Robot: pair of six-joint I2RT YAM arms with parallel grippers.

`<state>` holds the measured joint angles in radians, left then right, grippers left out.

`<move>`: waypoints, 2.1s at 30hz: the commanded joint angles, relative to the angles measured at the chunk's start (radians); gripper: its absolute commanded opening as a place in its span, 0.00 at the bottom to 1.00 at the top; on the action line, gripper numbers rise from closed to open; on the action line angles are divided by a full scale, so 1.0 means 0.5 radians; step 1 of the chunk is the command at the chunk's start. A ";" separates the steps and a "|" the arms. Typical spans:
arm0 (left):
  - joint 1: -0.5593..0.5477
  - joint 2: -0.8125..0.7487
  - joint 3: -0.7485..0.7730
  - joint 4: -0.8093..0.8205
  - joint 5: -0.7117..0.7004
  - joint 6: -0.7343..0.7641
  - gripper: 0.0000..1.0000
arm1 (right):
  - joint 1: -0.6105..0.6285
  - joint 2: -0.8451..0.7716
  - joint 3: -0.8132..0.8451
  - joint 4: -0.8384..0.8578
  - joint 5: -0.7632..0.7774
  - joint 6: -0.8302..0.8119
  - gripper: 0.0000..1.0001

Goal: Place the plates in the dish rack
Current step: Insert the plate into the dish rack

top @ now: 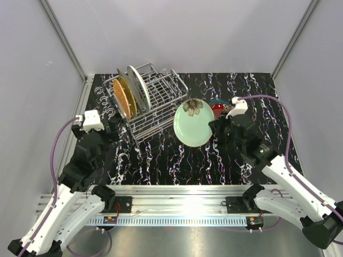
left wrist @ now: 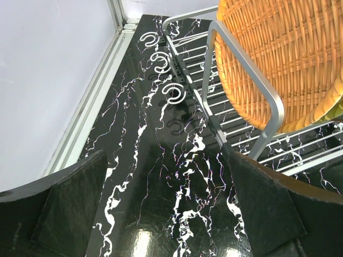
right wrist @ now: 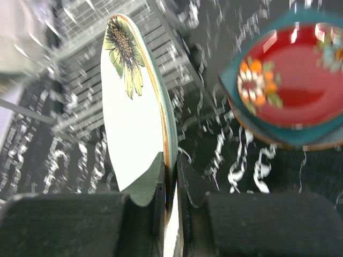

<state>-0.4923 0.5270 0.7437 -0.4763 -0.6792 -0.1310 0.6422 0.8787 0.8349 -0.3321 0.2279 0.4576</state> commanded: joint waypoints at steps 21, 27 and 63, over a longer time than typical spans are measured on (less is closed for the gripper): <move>0.018 0.017 -0.009 0.127 -0.044 0.023 0.99 | 0.464 0.736 1.158 0.462 0.667 -0.485 0.00; 0.018 -0.002 -0.009 0.127 -0.037 0.011 0.99 | 0.510 0.924 1.330 0.456 0.832 -0.593 0.00; 0.021 -0.051 -0.015 0.121 0.045 0.010 0.99 | 0.612 1.927 2.309 0.502 0.784 -1.142 0.00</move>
<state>-0.4877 0.4992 0.7418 -0.4614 -0.6697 -0.1284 0.9333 1.8038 1.9240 -0.2020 0.6609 -0.1417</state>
